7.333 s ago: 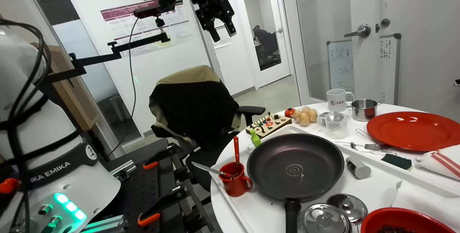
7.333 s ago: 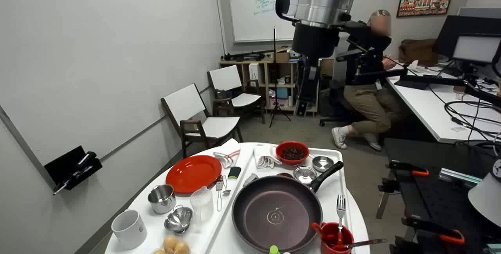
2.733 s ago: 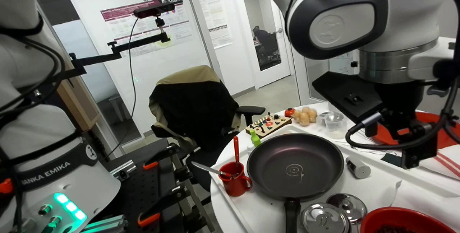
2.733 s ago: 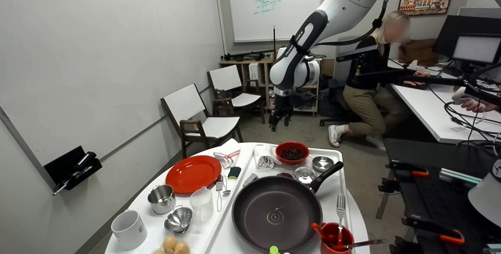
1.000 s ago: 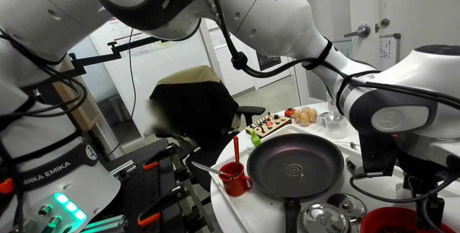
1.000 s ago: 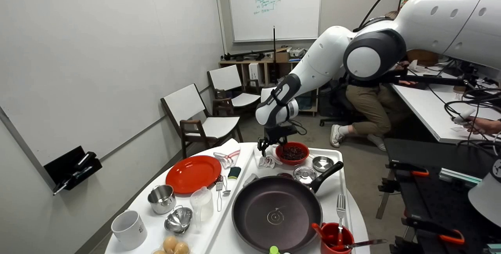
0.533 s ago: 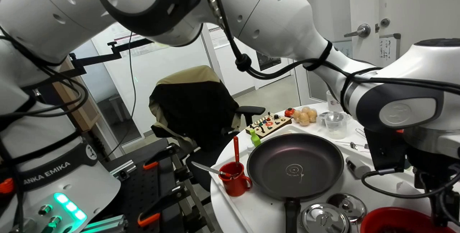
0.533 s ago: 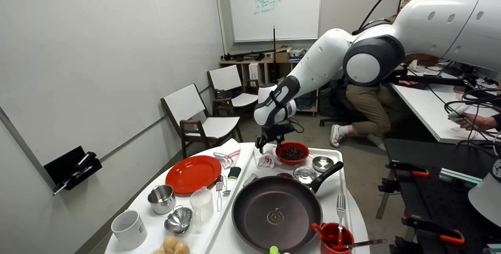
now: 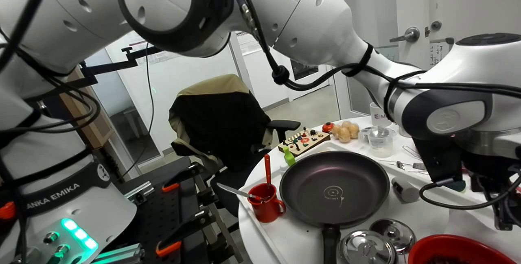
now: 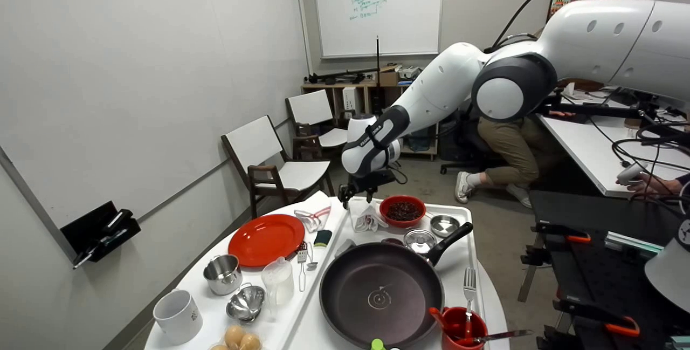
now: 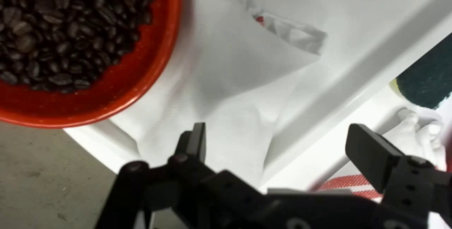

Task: Bring the towel closer to the pan

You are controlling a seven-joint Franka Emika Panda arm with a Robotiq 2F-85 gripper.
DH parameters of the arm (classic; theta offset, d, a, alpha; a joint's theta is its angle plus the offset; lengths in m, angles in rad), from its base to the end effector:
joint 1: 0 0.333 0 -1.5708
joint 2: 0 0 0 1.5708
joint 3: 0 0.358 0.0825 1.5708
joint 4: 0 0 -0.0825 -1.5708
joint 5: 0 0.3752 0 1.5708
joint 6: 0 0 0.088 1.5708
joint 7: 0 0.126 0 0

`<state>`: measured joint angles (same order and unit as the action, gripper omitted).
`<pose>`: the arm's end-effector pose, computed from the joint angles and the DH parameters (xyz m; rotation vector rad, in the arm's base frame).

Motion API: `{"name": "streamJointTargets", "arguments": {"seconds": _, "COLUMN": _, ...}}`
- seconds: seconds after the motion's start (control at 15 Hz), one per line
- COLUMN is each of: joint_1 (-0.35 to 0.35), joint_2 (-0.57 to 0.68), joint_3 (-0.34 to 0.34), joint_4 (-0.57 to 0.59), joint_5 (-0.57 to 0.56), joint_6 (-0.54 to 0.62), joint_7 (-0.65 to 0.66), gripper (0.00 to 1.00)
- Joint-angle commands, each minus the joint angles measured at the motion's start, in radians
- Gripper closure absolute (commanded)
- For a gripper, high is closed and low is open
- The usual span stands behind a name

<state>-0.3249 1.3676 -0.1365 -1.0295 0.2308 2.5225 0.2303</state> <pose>0.7220 -0.3138 -0.0051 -2.9105 1.1513 -0.2172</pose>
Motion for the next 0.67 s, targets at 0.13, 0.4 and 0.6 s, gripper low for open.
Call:
{"name": "streamJointTargets", "arguments": {"seconds": 0.13, "joint_1": -0.009, "joint_2": 0.095, "joint_3": 0.063, "joint_4": 0.098, "joint_5": -0.01, "joint_6": 0.022, "joint_7": -0.061, "gripper": 0.0}}
{"name": "streamJointTargets", "arguments": {"seconds": 0.4, "joint_1": -0.005, "joint_2": 0.106, "joint_3": 0.057, "joint_4": 0.109, "joint_5": -0.01, "joint_6": 0.032, "joint_7": -0.084, "gripper": 0.0}}
{"name": "streamJointTargets", "arguments": {"seconds": 0.6, "joint_1": -0.007, "joint_2": 0.095, "joint_3": 0.05, "joint_4": 0.111, "joint_5": -0.01, "joint_6": 0.037, "joint_7": -0.096, "gripper": 0.0}}
